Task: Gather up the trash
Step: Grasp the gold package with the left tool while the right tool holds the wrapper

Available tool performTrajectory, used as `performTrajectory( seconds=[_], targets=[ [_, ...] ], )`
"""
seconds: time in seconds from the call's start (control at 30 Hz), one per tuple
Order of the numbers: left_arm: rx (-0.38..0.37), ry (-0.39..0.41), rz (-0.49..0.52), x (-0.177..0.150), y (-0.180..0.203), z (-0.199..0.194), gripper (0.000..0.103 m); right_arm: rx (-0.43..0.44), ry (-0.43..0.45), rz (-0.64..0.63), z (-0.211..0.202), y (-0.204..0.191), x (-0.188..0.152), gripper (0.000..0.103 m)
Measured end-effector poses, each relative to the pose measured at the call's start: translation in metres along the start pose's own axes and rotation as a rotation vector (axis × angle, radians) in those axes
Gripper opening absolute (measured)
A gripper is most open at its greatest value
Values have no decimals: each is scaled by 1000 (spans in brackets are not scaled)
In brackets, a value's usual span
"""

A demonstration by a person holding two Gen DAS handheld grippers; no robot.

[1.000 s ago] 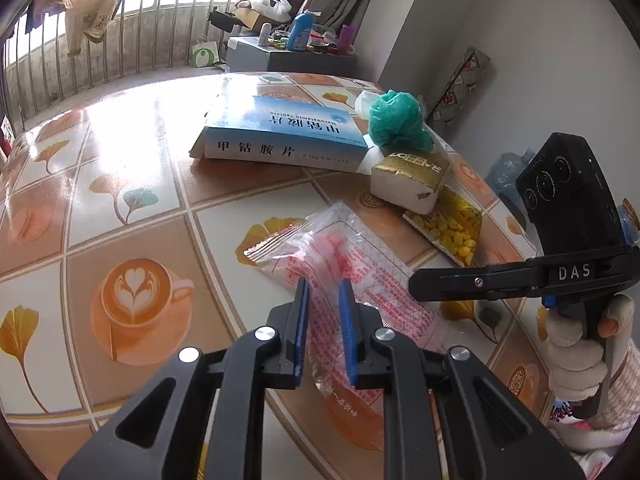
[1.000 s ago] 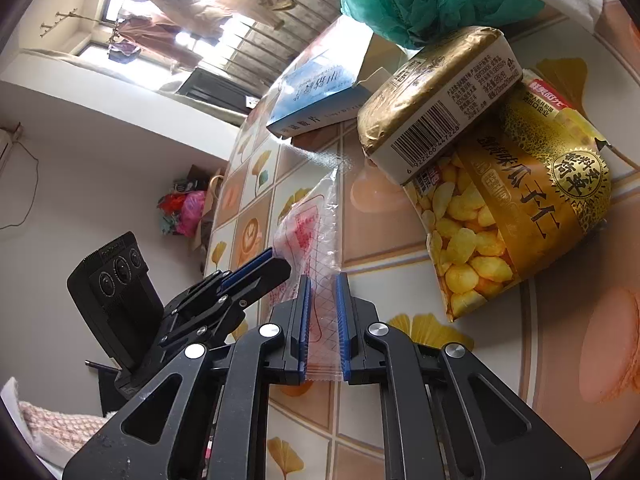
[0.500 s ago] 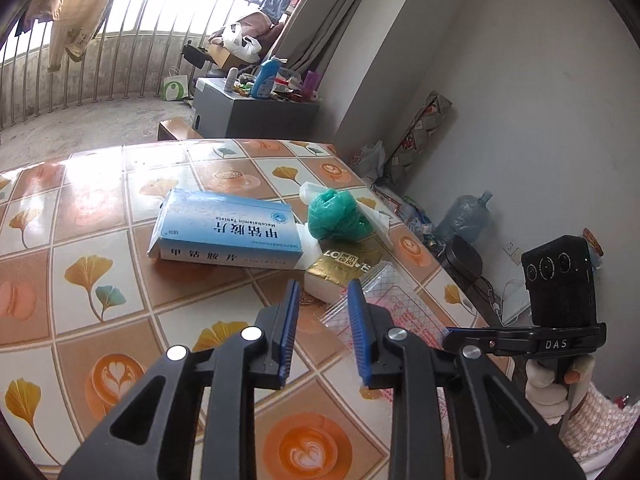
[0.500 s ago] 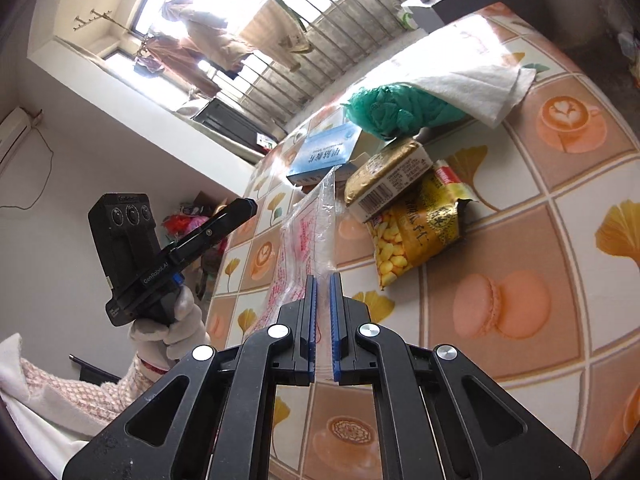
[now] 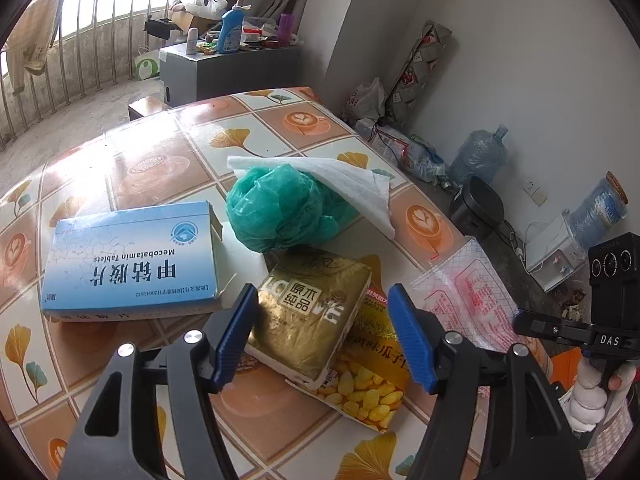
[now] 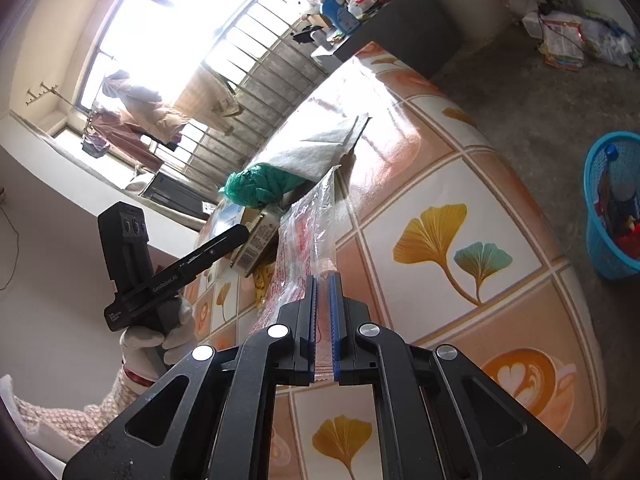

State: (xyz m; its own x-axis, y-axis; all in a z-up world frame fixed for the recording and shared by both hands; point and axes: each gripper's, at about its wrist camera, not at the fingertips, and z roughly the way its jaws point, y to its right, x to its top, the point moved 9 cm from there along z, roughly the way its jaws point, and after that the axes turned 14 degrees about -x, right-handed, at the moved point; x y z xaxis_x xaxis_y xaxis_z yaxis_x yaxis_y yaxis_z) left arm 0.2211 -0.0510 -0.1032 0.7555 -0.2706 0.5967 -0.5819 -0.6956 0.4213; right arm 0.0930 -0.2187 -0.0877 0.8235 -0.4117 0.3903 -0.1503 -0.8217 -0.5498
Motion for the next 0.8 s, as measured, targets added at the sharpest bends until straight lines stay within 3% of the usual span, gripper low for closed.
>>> performTrajectory(
  seconds=[0.27, 0.5, 0.8],
  targets=[
    [128, -129, 56, -2, -13, 27, 73, 34, 0, 36, -2, 14, 0, 5],
    [129, -154, 59, -3, -17, 31, 73, 64, 2, 61, -4, 18, 2, 5],
    [150, -165, 43, -8, -17, 16, 66, 101, 29, 89, -13, 24, -1, 5]
  ],
)
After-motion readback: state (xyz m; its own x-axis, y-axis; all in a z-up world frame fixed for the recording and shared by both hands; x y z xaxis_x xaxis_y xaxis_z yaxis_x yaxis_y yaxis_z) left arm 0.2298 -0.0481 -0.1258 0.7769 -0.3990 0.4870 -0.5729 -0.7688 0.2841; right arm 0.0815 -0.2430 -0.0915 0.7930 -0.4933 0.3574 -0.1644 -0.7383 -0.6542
